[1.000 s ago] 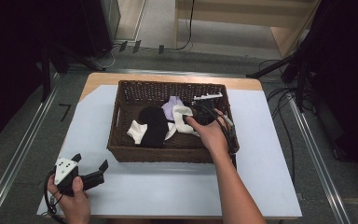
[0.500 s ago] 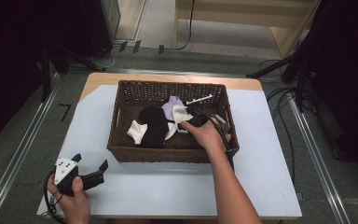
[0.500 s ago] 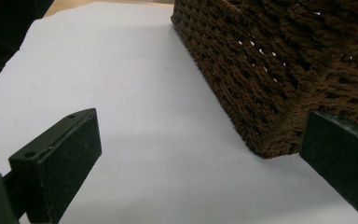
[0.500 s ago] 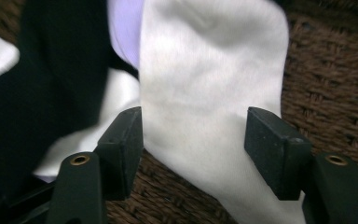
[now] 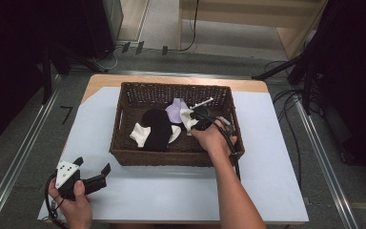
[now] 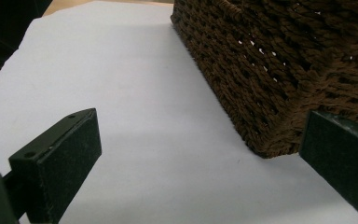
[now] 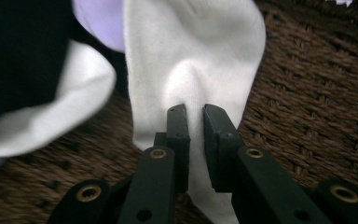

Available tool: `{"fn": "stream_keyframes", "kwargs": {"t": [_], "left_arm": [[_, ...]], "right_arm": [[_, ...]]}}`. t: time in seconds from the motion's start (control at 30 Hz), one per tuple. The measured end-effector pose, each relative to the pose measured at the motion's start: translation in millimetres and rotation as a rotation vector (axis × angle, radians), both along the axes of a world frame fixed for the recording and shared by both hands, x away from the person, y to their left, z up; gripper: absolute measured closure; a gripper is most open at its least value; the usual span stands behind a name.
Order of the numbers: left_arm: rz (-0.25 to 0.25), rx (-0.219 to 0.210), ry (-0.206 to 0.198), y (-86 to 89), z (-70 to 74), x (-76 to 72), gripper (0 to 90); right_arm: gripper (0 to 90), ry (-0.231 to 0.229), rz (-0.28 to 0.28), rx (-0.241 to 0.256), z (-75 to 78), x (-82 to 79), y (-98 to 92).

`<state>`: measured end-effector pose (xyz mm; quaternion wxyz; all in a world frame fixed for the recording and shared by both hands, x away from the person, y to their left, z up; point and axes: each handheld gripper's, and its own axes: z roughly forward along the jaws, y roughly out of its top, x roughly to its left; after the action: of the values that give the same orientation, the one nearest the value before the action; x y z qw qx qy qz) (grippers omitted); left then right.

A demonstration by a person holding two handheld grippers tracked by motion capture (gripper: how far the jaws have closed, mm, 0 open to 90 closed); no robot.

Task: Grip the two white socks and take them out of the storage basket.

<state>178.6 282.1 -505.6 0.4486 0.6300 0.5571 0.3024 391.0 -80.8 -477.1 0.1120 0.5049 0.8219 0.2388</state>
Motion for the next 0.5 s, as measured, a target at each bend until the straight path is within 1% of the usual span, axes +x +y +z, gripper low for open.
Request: {"fn": "stream_keyframes", "kwargs": {"t": [0.03,0.07,0.13,0.23,0.27,0.3,0.37,0.43,0.5], "left_arm": [[-0.001,0.000,0.001,0.0,0.0,0.0,0.0],[-0.001,0.000,0.001,0.0,0.0,0.0,0.0],[-0.001,0.000,0.001,0.0,0.0,0.1,0.0],[0.001,0.002,0.003,-0.1,0.2,0.0,0.0],[0.001,0.002,0.003,-0.1,0.2,0.0,0.0],[0.001,0.003,0.003,-0.1,0.3,0.0,0.0],[0.002,0.002,0.003,-0.2,0.2,0.1,0.0],[0.001,0.002,0.003,-0.1,0.2,0.1,0.0],[0.000,0.001,0.002,-0.1,0.1,0.2,0.0]], "right_arm": [[82.0,-0.002,-0.006,0.019,2.7,-0.6,-0.4],[82.2,-0.021,-0.009,0.031,5.2,-0.9,-1.7],[82.5,-0.071,-0.028,0.059,11.8,-2.9,-3.8],[82.6,-0.142,-0.037,0.073,18.7,-5.8,-6.6],[82.7,-0.162,-0.044,0.084,21.5,-7.4,-7.3],[82.7,-0.192,-0.038,0.095,23.8,-8.7,-8.1],[82.7,-0.239,-0.045,0.126,28.8,-11.8,-10.0],[82.7,-0.286,-0.047,0.170,34.0,-15.2,-13.0],[82.7,-0.332,-0.069,0.192,38.3,-18.5,-17.1]]}}
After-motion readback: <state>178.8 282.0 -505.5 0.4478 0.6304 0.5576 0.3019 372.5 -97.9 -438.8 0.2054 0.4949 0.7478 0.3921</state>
